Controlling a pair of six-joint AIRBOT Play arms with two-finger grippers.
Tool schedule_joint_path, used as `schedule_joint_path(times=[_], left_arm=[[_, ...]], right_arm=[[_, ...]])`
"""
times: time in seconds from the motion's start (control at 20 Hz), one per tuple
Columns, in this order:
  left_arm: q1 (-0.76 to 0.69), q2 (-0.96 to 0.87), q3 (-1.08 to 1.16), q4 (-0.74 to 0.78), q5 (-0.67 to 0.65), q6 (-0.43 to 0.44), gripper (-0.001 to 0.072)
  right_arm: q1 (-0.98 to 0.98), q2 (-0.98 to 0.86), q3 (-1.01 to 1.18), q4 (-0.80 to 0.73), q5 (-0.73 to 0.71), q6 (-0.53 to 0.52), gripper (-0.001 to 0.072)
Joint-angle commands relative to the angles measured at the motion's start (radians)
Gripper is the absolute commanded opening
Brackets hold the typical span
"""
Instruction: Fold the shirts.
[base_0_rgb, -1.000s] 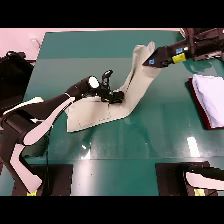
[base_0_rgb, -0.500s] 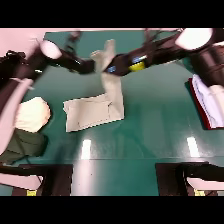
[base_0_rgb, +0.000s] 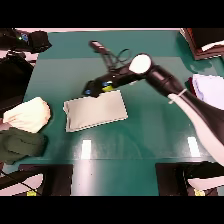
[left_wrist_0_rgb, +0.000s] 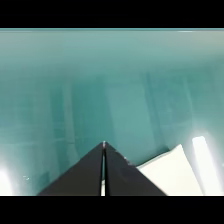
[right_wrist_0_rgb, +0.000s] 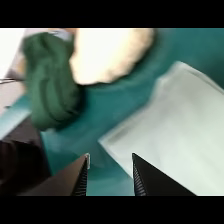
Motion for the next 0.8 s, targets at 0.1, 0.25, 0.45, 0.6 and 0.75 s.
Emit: schedule_joint_path(times=[0.1, 0.25, 0.45, 0.6, 0.75], left_arm=[[-0.034, 0.013, -0.001, 0.004, 0.000, 0.009, 0.0025], [-0.072, 0.000, -0.001, 0.003, 0.002, 0.010, 0.0025], [-0.088, -0.023, -0.001, -0.005, -0.004, 0.008, 0.0025], [-0.088, -0.027, -0.001, -0.004, -0.002, 0.009, 0.0025], [-0.088, -0.028, -0.001, -0.006, -0.003, 0.008, 0.0025]], right_arm=[[-0.311, 0.101, -0.314, -0.177, 0.075, 0.064, 0.0577], [-0.438, 0.020, -0.407, -0.045, 0.079, 0.069, 0.0571], [-0.396, -0.135, -0.389, 0.084, 0.075, 0.063, 0.0548], [-0.297, -0.243, -0.290, 0.139, 0.074, 0.049, 0.0548], [-0.215, -0.345, -0.180, 0.200, 0.075, 0.048, 0.0447]])
